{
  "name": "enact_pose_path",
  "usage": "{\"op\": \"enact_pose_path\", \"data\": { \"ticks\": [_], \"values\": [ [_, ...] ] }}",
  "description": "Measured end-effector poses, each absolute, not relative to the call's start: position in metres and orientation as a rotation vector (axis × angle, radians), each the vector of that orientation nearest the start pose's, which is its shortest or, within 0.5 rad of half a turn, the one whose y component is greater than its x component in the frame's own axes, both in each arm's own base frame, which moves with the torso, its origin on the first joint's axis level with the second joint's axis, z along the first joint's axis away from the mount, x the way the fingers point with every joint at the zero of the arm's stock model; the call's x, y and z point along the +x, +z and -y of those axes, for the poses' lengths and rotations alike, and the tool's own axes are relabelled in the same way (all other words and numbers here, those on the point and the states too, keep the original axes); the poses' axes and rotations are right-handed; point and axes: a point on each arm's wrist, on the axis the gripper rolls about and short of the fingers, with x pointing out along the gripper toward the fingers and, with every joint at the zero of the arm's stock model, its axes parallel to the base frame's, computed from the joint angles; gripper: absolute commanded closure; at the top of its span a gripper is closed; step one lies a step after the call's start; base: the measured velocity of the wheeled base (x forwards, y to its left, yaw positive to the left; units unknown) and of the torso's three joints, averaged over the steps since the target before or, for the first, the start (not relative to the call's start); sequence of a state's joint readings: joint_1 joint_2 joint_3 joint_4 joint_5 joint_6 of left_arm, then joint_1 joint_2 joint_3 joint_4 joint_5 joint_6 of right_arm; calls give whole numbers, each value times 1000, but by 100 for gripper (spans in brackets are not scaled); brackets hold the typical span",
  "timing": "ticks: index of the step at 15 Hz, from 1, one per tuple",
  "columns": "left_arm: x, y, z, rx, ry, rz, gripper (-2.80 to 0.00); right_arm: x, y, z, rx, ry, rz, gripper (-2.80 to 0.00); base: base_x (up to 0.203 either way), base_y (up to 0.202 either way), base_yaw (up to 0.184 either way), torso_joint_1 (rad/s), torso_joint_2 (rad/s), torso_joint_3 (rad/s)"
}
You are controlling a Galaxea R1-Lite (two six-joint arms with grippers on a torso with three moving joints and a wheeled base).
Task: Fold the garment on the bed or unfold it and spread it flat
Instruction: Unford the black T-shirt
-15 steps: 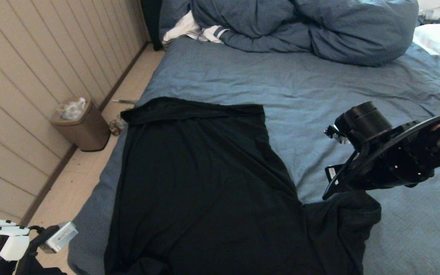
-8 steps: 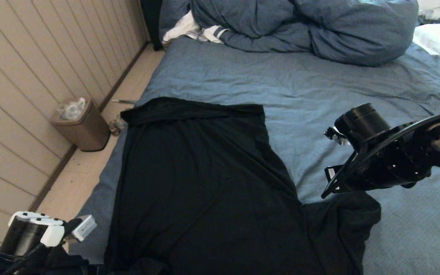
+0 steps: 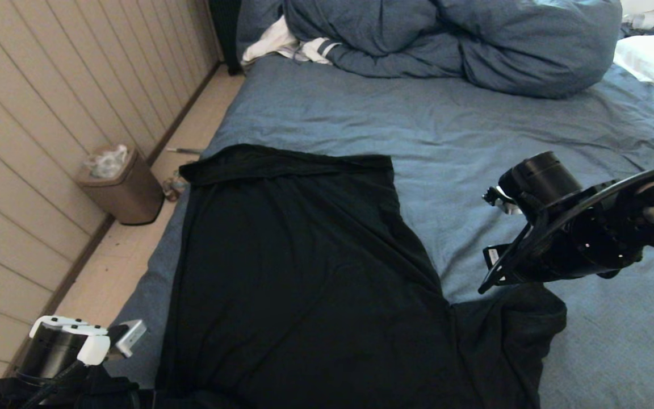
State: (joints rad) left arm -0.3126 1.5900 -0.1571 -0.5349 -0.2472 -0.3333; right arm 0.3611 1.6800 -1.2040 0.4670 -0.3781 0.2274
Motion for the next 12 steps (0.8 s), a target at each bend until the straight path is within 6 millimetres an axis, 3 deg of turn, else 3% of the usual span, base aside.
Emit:
{"op": "enact_pose_path", "data": {
  "ticks": [6, 12],
  "values": [
    [146, 69, 50, -234, -323, -913, 0, 266, 204, -92, -127, -113, -868, 0, 0, 0, 0, 0, 0, 0],
    [144, 85, 18, -92, -230, -789, 0, 266, 204, -91, -126, -116, -867, 0, 0, 0, 0, 0, 0, 0]
  ]
}}
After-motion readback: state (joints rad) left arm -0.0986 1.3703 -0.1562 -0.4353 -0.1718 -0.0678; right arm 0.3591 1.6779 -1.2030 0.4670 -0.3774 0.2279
